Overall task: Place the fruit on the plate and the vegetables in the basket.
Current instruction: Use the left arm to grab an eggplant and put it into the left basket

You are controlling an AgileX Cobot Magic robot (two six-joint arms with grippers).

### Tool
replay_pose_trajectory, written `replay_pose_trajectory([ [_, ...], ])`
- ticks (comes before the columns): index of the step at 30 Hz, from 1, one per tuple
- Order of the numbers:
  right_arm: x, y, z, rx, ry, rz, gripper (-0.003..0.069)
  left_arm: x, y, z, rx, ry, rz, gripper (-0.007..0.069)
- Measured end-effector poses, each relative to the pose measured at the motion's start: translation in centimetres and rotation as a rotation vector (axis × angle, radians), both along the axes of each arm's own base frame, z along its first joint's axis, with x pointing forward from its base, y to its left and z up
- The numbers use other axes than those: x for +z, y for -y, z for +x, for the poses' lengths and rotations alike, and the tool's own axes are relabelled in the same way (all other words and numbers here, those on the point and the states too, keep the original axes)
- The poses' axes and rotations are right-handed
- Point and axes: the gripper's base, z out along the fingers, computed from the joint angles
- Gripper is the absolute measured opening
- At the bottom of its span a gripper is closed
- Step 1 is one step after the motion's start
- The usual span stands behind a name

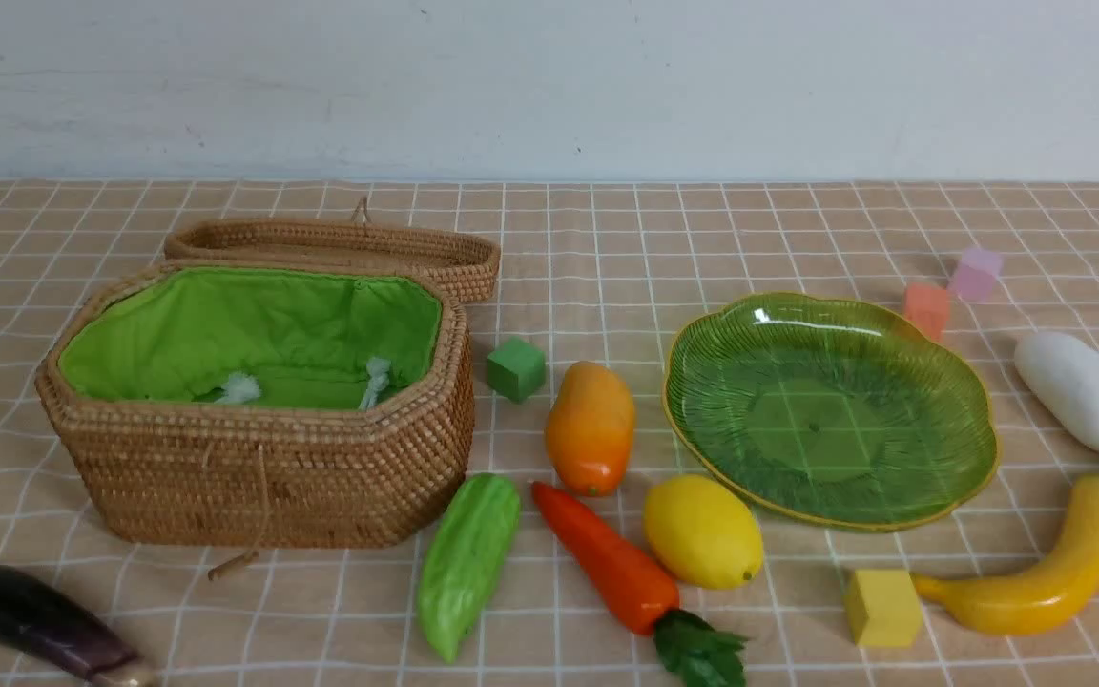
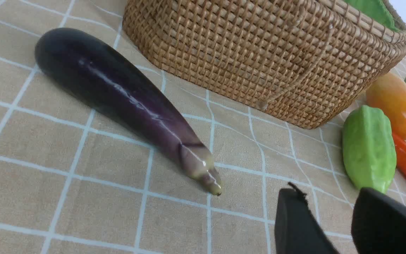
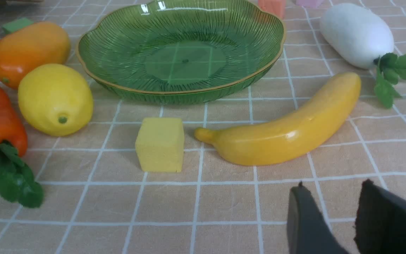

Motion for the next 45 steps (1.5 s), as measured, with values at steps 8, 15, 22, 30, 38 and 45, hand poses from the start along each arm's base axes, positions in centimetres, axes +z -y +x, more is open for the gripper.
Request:
replay_pose_trajectory([
  [8,0.0,0.0,0.0,0.0,0.0,0.0,0.0244,0.0,0.0,0.0,0.0,0.0,0.0,0.0239],
  [15,0.0,0.0,0.0,0.0,0.0,0.0,0.0244,0.0,0.0,0.0,0.0,0.001,0.0,0.0239],
  [22,0.0,0.0,0.0,0.0,0.0,0.0,0.0244,1.3,0.3,0.3,0.04,0.091,-0.303,0.0239],
  [30,0.0,0.0,0.0,0.0,0.0,0.0,0.0244,3.7,-0.2,0.4,0.086,0.285,-0.526,0.0188],
  [38,0.0,0.0,0.0,0.0,0.0,0.0,0.0244,9.8,0.9,1.9,-0.014,0.044,-0.233,-0.0013],
  [45,0.1,0.0,0.1,-0.004,0.03,-0.001,0.0244,11.7,2.0,6.8,-0.141,-0.292,0.049,-0.0013],
])
